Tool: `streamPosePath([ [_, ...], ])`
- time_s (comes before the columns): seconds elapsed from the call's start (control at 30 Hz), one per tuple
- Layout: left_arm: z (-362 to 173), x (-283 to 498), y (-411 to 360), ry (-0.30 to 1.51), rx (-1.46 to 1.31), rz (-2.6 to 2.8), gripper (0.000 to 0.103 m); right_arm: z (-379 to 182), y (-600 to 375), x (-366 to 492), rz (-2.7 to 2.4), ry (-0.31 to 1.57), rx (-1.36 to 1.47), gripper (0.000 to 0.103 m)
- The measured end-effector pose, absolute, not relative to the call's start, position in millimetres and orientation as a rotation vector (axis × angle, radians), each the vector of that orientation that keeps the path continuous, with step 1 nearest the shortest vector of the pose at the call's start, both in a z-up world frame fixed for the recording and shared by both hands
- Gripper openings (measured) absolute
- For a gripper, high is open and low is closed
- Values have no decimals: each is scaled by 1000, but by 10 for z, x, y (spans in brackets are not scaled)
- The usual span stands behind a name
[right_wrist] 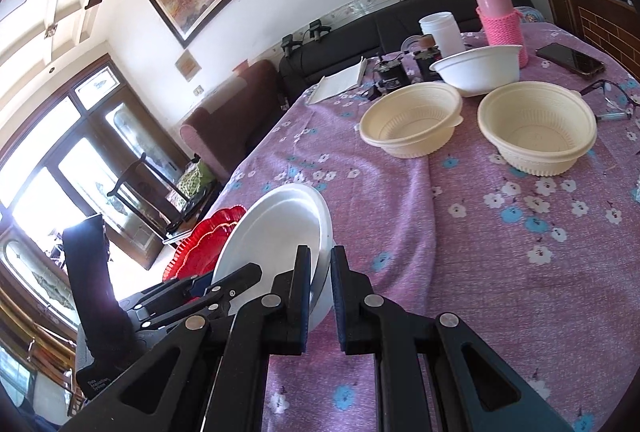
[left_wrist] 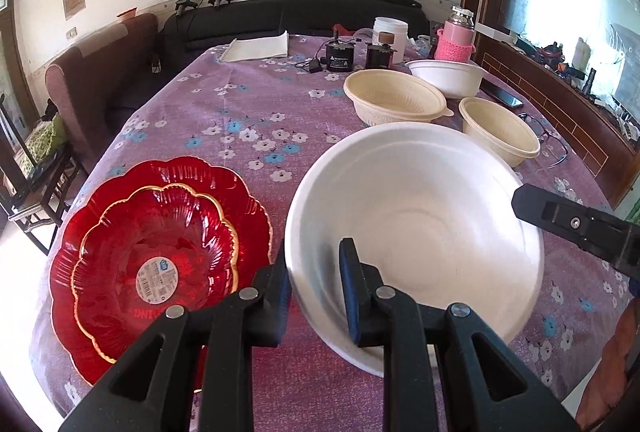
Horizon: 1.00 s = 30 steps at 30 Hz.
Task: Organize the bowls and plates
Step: 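Lift the white bowl with the left gripper, then carry the white bowl over the red plate stack and lower it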
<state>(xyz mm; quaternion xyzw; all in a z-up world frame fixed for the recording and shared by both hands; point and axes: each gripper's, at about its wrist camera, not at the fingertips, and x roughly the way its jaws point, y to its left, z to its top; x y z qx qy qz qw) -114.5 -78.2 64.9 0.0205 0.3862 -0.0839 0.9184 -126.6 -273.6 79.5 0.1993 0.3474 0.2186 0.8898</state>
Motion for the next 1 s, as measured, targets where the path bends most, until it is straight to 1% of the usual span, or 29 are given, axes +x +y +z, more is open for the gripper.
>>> streamPosePath([
  [0.3,849,-1206,-438,747,17,-109,21,824,-2453,-1102,517,752,409,12],
  [0.5,904,-1234,-79,733,-22,-37,21,853,-2126,-943,583,776,390,12],
  [0.8,849,-1228,473,743,-88,70,21,777,-1515,-727,658,827,316,12],
  [1.0,732,-1205,671,765,-115,107,21,664,-1222,-619,673,866,277,12],
])
